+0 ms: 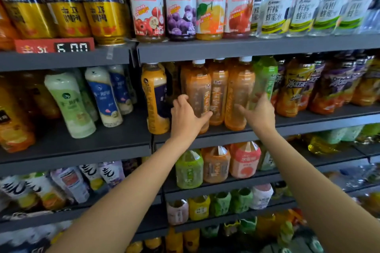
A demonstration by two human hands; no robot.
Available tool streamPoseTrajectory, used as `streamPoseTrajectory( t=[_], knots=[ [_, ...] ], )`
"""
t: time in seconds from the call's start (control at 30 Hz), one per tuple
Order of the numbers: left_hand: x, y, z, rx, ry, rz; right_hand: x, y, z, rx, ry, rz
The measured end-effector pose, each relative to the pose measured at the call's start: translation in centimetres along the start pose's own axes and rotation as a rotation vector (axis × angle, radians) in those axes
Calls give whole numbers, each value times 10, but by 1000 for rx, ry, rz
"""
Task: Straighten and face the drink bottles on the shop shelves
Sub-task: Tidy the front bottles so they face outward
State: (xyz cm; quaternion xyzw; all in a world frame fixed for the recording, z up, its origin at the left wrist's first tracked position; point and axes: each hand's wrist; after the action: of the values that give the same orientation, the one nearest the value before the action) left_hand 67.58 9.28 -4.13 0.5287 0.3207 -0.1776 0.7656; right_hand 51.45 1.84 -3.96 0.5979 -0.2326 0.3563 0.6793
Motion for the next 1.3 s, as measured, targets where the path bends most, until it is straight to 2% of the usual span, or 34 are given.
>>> streamPoseTrajectory(
  t=[0.1, 0.3, 0.43, 0.53, 0.63, 0.83, 0.93, 1.03, 1.13, 1.2, 1.3],
  knots=[
    [-8, -13, 3, -3, 130, -30, -10, -5, 4, 147, -1, -56],
    [-13, -36, 8, -79, 323, 11, -26, 2, 20, 312, 64, -69],
    [-19, -56, 3, -307, 376, -50, -32, 8, 31, 445, 136, -16],
    [-29, -73, -11, -471, 272, -50, -33, 11, 38, 465, 189, -10],
    [-44, -93, -18, -412, 122, 8, -32, 5, 32, 406, 237, -58],
    [-65, -103, -2, -314, 150, 10, -38, 1, 21, 412, 330, -80],
    [-64, -104, 1, -250, 136, 62, -45, 9, 26, 392, 302, -55],
    [-67, -103, 5, -254, 139, 47, -52, 20, 40, 365, 204, -38],
    [-72, -104, 9, -254, 154, 30, -57, 28, 59, 409, 129, 15],
    [-72, -106, 9, -260, 111, 55, -59, 28, 67, 447, 131, -6],
    [-67, -106, 4, -281, -11, 162, -60, 21, 70, 420, 137, -4]
  ],
)
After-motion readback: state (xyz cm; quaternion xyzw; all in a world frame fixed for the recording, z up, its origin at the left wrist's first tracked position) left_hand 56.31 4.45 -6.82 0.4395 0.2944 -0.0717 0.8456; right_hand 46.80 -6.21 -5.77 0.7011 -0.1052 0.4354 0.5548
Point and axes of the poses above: each hand's wrist, its own z-axis towards the middle knuckle, its own y-axis out of the back of the hand, x = y × z, and after that the axes turned 13 degrees about x, right-handed
